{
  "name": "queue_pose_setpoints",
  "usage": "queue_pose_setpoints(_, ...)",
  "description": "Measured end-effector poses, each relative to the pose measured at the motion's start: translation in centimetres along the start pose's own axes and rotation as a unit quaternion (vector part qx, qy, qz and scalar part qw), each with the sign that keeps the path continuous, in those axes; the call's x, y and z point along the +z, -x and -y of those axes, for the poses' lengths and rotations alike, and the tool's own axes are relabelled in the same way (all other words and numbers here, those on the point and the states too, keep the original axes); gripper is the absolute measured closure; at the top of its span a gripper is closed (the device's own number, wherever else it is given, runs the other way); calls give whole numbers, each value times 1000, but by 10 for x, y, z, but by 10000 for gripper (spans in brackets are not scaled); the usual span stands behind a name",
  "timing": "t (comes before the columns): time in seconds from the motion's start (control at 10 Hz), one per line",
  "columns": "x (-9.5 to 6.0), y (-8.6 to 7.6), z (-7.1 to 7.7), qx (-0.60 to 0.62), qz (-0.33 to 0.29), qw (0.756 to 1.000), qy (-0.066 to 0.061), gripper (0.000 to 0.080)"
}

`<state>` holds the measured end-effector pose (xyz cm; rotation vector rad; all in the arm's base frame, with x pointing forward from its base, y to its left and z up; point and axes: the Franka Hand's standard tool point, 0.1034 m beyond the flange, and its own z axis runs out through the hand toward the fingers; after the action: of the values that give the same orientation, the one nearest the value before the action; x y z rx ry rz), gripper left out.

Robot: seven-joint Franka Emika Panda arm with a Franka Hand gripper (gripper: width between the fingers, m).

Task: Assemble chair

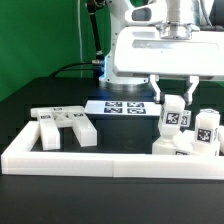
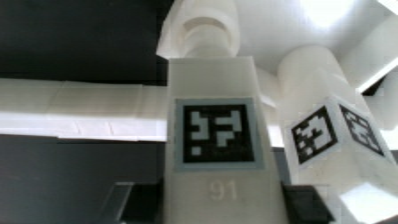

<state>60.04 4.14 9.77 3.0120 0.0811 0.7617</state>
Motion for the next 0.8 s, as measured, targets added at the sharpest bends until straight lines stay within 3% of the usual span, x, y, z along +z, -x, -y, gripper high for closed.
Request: queue_pose_setpoints(0.8, 8, 2, -4, -3, -22, 1000, 12, 509)
